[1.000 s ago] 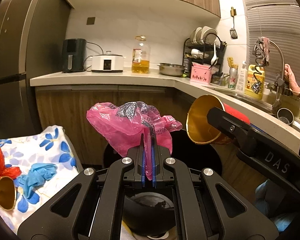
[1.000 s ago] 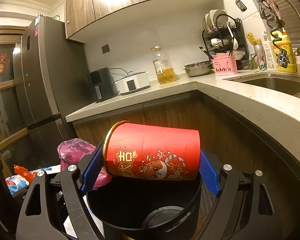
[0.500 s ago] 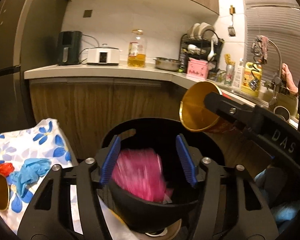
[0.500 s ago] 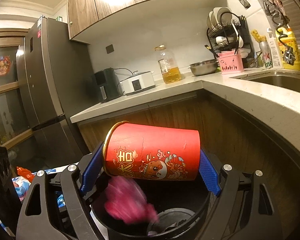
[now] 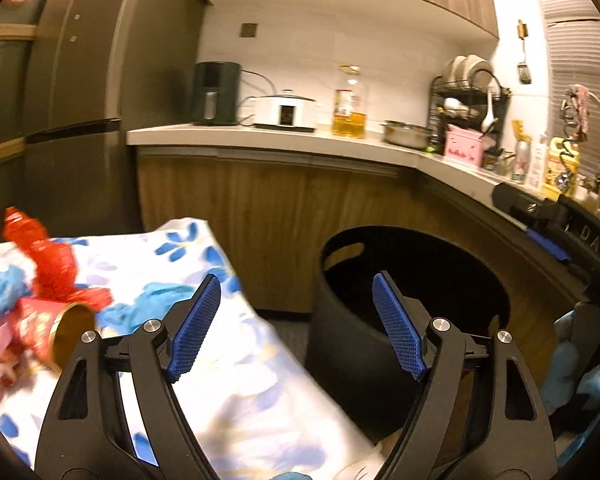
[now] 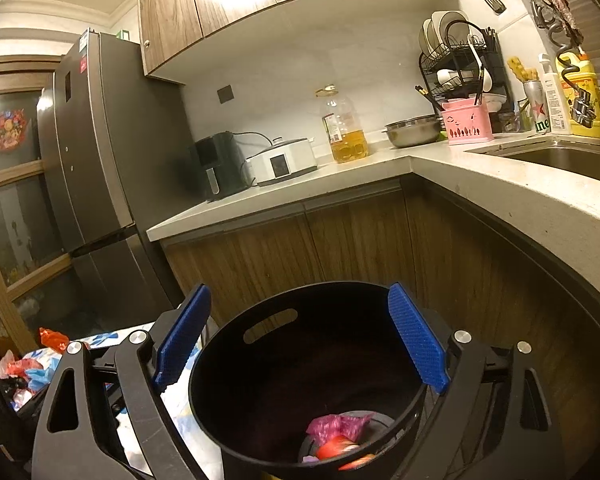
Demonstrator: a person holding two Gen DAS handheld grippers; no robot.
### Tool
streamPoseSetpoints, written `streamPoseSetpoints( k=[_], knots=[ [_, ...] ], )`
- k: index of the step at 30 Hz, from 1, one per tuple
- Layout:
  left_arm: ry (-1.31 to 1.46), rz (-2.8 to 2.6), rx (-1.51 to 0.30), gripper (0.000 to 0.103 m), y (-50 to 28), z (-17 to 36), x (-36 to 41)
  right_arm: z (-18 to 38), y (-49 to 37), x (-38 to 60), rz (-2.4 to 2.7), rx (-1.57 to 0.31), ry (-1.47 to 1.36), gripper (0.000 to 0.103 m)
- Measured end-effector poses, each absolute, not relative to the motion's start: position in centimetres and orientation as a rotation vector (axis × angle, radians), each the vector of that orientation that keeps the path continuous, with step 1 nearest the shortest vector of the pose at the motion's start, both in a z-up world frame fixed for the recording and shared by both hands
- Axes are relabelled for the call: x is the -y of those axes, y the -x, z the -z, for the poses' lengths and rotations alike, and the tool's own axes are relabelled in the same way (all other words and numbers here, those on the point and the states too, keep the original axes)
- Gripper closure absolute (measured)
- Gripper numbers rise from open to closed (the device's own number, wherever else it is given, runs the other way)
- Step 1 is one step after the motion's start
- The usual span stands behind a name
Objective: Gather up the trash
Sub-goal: 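Move both open grippers back toward the remaining trash on the table, then grasp the red-and-pink plastic bag with the left gripper while the right gripper grasps the red paper cup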
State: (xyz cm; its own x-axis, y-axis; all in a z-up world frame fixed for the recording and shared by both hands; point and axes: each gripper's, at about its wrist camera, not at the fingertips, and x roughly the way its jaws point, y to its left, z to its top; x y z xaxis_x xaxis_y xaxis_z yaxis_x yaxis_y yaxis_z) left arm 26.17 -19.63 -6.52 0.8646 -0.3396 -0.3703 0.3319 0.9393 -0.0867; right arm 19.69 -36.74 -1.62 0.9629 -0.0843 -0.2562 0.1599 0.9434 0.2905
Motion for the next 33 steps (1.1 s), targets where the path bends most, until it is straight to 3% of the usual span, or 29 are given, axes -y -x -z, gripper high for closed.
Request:
streamPoseSetpoints(
  k=[33],
  knots=[
    [0.050,-0.215,-0.338,0.026,-19.0,8.0,0.2,2.5,-16.0,23.4,-0.084,-0.303,-0.321,0.016]
  ],
)
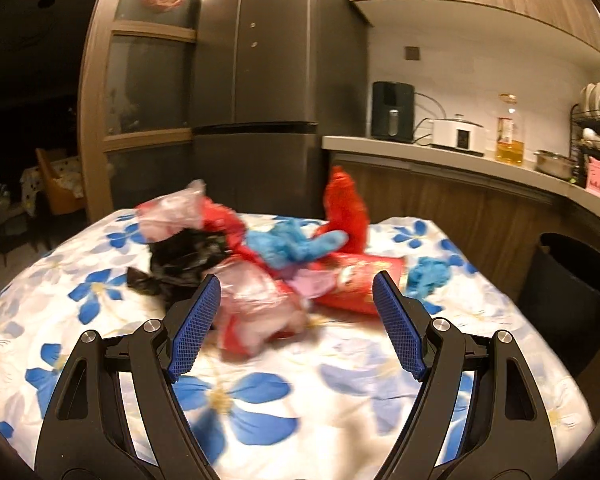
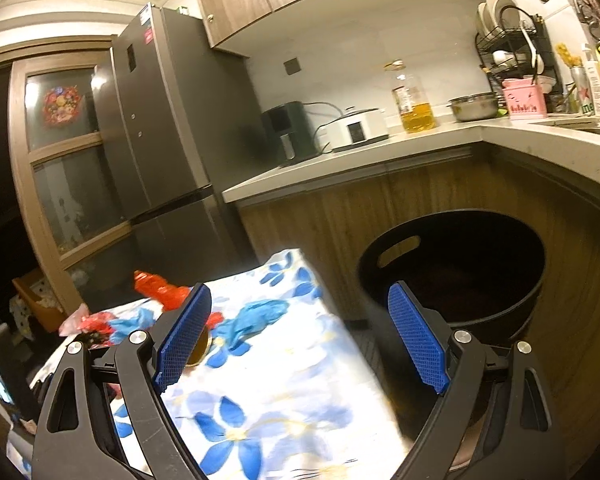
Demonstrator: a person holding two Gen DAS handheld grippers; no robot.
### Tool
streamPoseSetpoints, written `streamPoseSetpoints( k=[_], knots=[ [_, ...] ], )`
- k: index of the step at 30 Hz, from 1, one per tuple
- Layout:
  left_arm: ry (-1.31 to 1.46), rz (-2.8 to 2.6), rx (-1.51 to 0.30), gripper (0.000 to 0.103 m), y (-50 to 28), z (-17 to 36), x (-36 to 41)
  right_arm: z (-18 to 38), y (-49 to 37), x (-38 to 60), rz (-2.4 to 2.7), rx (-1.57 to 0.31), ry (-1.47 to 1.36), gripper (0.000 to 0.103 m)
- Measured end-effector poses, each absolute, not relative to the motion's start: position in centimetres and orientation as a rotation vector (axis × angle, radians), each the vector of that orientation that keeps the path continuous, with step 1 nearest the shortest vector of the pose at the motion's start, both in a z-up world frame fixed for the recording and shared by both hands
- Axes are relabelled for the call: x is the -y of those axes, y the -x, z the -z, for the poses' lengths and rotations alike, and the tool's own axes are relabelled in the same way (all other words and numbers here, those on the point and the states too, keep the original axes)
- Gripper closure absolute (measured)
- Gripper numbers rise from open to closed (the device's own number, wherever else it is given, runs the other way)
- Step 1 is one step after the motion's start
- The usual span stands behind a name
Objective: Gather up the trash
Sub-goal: 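Grasp the red-and-pink plastic bag with the left gripper while the right gripper grasps the red paper cup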
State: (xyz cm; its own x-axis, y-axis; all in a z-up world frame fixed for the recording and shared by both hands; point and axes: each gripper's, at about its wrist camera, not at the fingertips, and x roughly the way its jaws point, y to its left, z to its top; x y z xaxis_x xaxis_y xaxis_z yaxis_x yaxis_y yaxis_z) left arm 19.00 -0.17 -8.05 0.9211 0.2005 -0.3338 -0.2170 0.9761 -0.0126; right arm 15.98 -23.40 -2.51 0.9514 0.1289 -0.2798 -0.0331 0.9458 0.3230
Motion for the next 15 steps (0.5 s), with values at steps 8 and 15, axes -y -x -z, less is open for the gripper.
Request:
streamPoseSetpoints(
  k=[8,15],
  knots=[
    [0.084,-0.219,-0.394,0.047,-20.4,9.2,-2.5,3.0,-16.7,19.4,-0.146,-0.330,-0.294,0.016],
    [0.124,-0.157,-0.451,0.090,-21.2,10.2,-3.4,3.3,-17.7,16.8,-0.178,-0.351,-0.270,0.016]
  ],
)
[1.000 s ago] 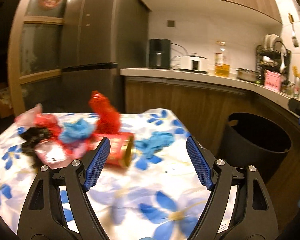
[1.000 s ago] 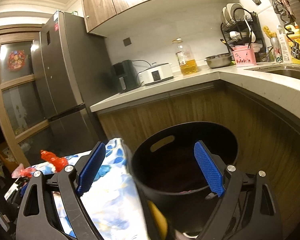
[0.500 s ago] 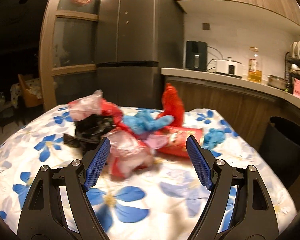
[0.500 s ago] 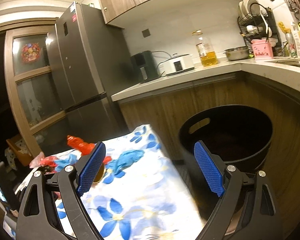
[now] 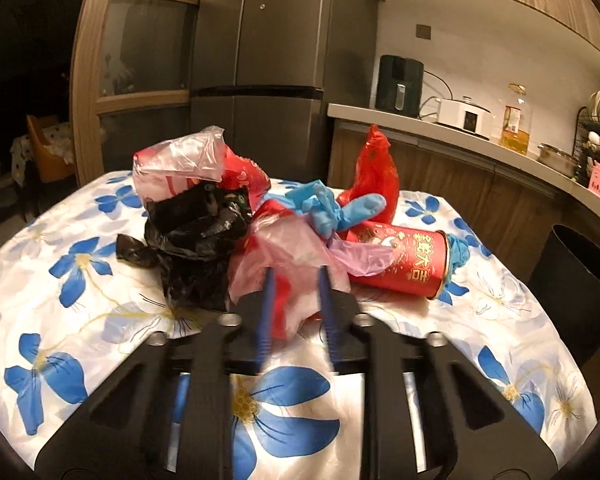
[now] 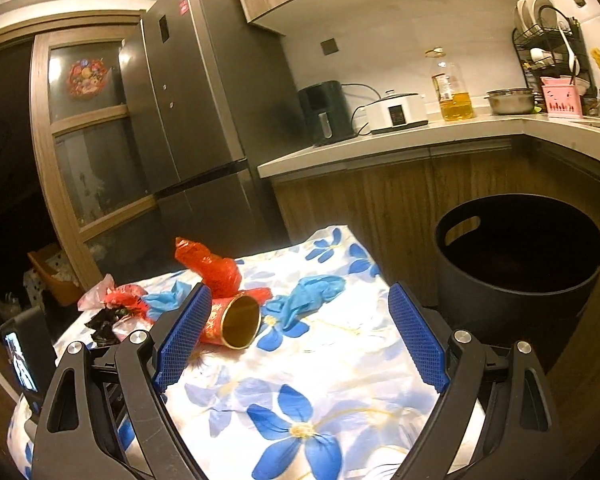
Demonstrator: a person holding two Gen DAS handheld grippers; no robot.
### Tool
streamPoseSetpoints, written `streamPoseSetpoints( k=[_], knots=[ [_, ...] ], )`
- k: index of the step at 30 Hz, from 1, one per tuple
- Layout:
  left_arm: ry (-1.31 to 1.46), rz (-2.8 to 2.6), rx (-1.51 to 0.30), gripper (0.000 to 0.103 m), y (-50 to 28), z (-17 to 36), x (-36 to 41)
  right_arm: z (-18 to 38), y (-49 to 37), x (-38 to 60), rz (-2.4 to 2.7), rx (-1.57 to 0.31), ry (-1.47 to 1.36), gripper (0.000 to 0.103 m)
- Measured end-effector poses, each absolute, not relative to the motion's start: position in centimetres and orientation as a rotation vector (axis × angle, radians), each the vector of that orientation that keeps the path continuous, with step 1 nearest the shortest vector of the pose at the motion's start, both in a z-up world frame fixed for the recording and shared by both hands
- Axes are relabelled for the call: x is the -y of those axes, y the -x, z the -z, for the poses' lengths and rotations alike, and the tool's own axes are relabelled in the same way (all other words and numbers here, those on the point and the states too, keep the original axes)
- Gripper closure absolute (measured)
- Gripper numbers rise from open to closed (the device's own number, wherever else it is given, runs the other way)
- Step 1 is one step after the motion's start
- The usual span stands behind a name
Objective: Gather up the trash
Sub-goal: 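Grasp the red-and-pink plastic bag with the left gripper while the right gripper grasps the red paper cup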
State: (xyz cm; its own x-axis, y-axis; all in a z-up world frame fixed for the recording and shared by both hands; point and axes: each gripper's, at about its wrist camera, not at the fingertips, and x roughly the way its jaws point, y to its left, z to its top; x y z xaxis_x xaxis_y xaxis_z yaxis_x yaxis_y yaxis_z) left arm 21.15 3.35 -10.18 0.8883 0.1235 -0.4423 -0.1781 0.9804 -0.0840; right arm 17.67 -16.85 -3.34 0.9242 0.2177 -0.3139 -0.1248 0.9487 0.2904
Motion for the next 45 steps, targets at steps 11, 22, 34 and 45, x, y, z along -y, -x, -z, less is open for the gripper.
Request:
streamPoseSetpoints(
  k=[11,22,34,45],
  knots=[
    [0.150,-0.056,-0.406,0.103,-17.8,9.2,-4.2,4.8,-19.9,13.1,-0.234,-0.409,-0.237,0.016],
    [0.140,0.006,-0.340,0.103,-13.5,7.0,-5.4,7.4,-22.9,9.6,-0.241,-0.481,-0.209,0.024],
    [0.157,0.035,-0.391,0.095,-13.2,8.1,-7.6,8.9,-25.5,8.1,-0.274,-0.551,-0.222,0.039],
    [0.172,0.076,-0.447,0.034,-13.4,10.2,-7.6,9.5,-26.3,6.9,-0.355,-0.592,-0.219,0.063]
  ],
)
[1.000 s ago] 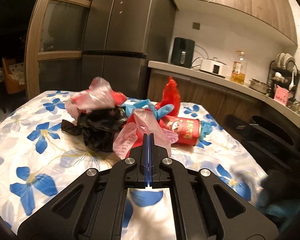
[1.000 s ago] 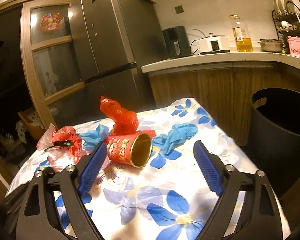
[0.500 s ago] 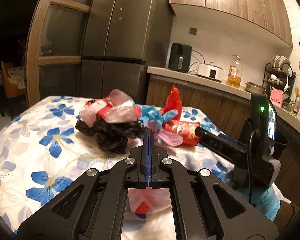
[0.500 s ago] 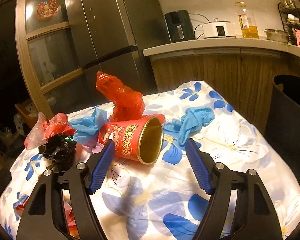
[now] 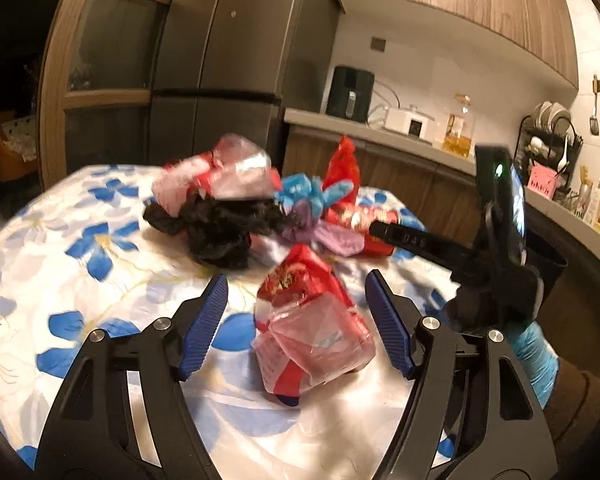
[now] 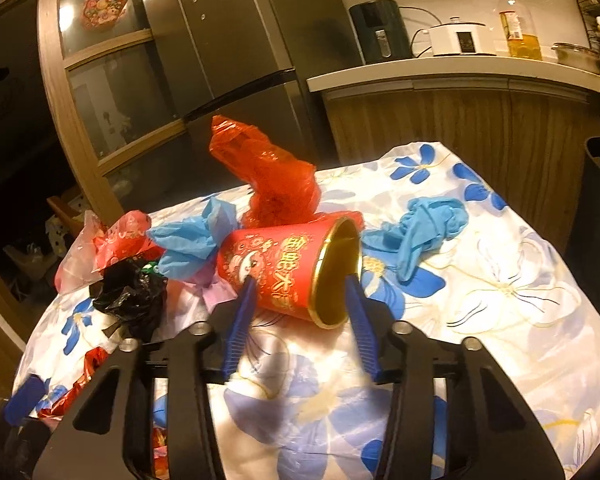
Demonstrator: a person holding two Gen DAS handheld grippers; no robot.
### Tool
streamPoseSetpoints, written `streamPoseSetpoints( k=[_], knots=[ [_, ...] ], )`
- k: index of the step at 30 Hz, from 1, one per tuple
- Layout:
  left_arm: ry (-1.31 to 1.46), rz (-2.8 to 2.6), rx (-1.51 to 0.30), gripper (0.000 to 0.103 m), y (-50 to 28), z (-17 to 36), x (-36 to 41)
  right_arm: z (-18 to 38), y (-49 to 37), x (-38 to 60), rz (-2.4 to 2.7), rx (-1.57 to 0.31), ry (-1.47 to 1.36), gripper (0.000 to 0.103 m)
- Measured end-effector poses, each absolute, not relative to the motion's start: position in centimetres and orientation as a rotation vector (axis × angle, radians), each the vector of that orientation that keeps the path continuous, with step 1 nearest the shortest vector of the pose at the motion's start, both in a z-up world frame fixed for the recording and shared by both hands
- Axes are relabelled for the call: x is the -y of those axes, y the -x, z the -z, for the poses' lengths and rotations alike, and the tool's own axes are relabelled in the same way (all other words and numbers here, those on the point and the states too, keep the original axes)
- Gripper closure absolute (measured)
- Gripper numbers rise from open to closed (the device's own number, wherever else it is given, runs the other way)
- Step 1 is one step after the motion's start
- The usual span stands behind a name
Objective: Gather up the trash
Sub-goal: 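Grasp the red-and-pink plastic bag with the left gripper while the right gripper grasps the red paper cup, then carry the bag and red cup over the black bin and release both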
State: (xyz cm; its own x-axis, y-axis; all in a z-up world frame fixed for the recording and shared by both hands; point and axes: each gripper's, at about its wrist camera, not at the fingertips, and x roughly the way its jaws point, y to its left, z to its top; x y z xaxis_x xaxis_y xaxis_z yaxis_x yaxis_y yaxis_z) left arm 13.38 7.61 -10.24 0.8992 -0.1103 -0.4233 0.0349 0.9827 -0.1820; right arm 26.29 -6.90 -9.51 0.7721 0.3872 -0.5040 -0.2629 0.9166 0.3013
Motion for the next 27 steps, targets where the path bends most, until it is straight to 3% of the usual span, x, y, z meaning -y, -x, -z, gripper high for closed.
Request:
streamPoseSetpoints(
  k=[4,8,14,17,27],
  knots=[
    [0.204,0.091,-0.482,0.035,-14.0,10.8,-7.9,9.4,-25.9,6.6,-0.388,-0.586,-0.219,0.079],
    [0.186,0.118,-0.509,0.061,-14.5,11.1,-7.5,9.1,-25.4,6.5,-0.417,-0.576,-0.216,0.090],
    [0.156,0.124,-0.525,0.081,-14.6,11.4,-7.1,8.4,-24.0,6.7,-0.421,-0.545,-0.206,0.098],
    [0.149,0.122,-0.515,0.085,-14.3,11.2,-7.0,7.8,-23.2,7.1,-0.415,-0.532,-0.207,0.098],
    [0.133,0.121,-0.446,0.087,-13.1,8.8,-6.0,4.9,-20.1,9.4,-0.394,-0.450,-0.215,0.098]
  ],
)
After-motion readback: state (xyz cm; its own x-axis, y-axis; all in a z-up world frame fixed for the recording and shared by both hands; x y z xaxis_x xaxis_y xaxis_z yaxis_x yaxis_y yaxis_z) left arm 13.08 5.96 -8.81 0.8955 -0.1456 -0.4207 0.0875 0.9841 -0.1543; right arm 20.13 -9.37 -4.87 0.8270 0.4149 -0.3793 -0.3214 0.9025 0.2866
